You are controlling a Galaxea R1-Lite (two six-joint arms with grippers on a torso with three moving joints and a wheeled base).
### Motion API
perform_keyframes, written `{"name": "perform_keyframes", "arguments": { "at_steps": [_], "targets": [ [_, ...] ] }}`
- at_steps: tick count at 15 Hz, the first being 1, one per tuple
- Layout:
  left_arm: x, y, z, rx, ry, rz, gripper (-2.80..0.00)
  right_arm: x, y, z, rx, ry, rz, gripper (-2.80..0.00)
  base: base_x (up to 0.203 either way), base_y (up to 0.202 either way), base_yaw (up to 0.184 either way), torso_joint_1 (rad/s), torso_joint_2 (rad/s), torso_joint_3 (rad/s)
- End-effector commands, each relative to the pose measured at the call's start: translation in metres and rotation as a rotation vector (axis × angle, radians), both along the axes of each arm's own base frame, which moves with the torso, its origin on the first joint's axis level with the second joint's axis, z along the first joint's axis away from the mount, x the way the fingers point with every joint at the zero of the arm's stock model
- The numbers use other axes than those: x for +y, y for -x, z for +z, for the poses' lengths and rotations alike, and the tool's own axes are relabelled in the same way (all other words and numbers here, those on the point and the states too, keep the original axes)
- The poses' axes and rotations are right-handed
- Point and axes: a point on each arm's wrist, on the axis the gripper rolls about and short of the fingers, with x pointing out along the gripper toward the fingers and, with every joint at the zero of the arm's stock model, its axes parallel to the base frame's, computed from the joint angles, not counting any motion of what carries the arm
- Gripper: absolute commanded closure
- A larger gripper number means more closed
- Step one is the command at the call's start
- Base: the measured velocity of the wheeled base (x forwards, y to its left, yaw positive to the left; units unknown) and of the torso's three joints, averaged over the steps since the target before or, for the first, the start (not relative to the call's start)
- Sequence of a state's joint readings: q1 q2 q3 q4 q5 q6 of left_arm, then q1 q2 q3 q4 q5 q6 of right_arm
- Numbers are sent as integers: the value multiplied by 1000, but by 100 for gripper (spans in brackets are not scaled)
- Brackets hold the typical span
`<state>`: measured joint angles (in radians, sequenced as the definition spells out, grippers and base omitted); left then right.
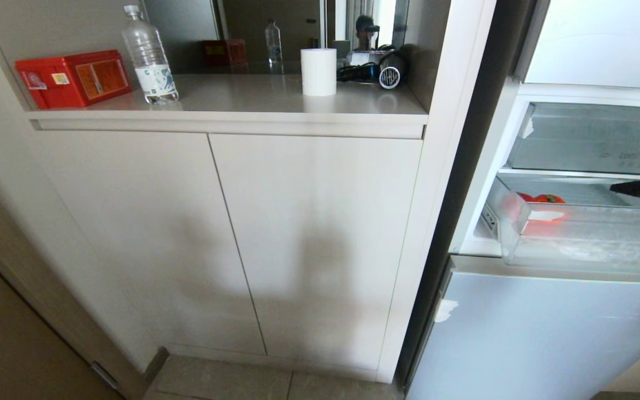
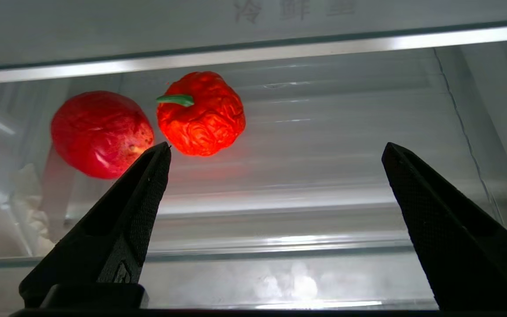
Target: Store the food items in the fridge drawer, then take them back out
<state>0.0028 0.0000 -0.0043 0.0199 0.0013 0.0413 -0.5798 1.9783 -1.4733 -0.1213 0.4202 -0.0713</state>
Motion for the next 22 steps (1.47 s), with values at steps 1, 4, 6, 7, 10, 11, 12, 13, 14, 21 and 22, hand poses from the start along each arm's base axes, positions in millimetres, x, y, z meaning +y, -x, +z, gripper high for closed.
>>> {"name": "perform_keyframes", "arguments": {
  "at_steps": [1,4,6,7,10,11,12,13,14,21,22],
  "targets": [
    [0,0,0,0,0,1,0,-1,-8,-12,52,-13,20,-280,0,0,0,0,0,0],
    [0,0,0,0,0,1,0,4,-2,-8,134,-39,31,-280,0,0,0,0,0,0],
    [0,0,0,0,0,1,0,8,5,-1,176,-45,35,-280,0,0,0,0,0,0],
    [0,0,0,0,0,1,0,10,8,3,179,-45,34,-280,0,0,0,0,0,0],
    [0,0,0,-2,0,1,0,17,24,13,220,-48,22,-280,0,0,0,0,0,0],
    [0,0,0,0,0,1,0,20,32,18,242,-48,7,-280,0,0,0,0,0,0],
    [0,0,0,0,0,1,0,22,40,21,264,-55,-6,-280,0,0,0,0,0,0],
    [0,0,0,0,0,1,0,21,47,24,281,-57,-17,-280,0,0,0,0,0,0],
    [0,0,0,0,0,1,0,20,54,25,300,-46,-40,-280,0,0,0,0,0,0],
    [0,0,0,0,0,1,0,17,56,25,324,-18,-73,-280,0,0,0,0,0,0],
    [0,0,0,0,0,1,0,17,59,24,337,-2,-89,-280,0,0,0,0,0,0]
  ]
}}
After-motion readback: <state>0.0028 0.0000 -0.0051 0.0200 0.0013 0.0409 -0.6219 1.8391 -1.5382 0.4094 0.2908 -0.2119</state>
